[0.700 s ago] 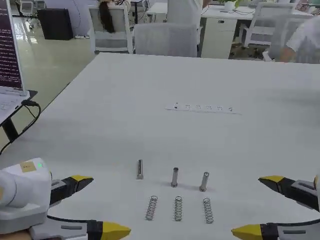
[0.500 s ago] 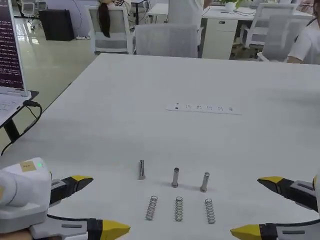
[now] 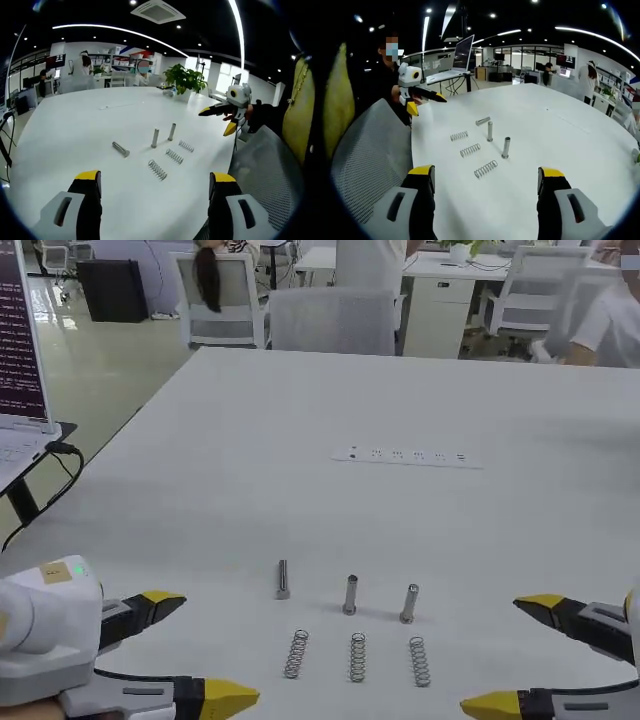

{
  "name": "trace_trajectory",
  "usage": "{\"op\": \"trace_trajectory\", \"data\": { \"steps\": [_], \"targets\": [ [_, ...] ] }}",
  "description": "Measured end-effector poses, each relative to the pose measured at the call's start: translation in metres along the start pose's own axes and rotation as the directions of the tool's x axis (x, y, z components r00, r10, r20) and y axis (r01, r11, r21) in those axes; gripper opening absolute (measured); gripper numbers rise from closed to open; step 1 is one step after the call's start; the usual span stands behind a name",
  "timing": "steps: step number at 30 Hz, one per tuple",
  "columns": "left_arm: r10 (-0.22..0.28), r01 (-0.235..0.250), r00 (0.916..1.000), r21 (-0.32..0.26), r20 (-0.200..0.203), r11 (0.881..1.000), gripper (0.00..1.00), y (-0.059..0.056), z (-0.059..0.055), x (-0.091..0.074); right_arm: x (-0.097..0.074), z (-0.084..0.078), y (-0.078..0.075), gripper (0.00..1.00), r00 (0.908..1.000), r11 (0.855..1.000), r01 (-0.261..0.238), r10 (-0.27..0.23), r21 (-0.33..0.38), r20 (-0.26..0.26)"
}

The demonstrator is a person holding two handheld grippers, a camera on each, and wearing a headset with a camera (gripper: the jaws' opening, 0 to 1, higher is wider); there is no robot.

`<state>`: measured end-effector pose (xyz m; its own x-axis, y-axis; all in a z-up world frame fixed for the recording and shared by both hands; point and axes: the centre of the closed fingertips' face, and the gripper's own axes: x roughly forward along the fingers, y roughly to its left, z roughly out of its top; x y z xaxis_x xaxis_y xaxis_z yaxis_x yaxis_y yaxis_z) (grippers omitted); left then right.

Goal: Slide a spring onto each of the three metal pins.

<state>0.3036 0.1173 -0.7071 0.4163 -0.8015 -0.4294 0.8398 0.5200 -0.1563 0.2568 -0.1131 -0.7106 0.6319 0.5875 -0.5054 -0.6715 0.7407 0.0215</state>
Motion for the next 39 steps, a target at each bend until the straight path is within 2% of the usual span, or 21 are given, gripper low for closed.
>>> {"op": "trace_trajectory", "data": {
  "steps": [19, 39],
  "targets": [
    [0.007, -0.007, 1.0, -0.012, -0.004, 1.0, 0.84, 0.0055, -0.0015, 0.0014, -0.0001, -0.0013, 0.0017, 0.83, 0.9999, 1.0, -0.006, 0.006, -0.002, -0.011],
    [0.018, -0.018, 0.9998, -0.01, 0.0, 1.0, 0.81, 0.0094, 0.0028, 0.0028, -0.0039, -0.0003, 0.0052, 0.83, 1.0, 1.0, 0.006, -0.006, -0.002, -0.001]
  ]
}}
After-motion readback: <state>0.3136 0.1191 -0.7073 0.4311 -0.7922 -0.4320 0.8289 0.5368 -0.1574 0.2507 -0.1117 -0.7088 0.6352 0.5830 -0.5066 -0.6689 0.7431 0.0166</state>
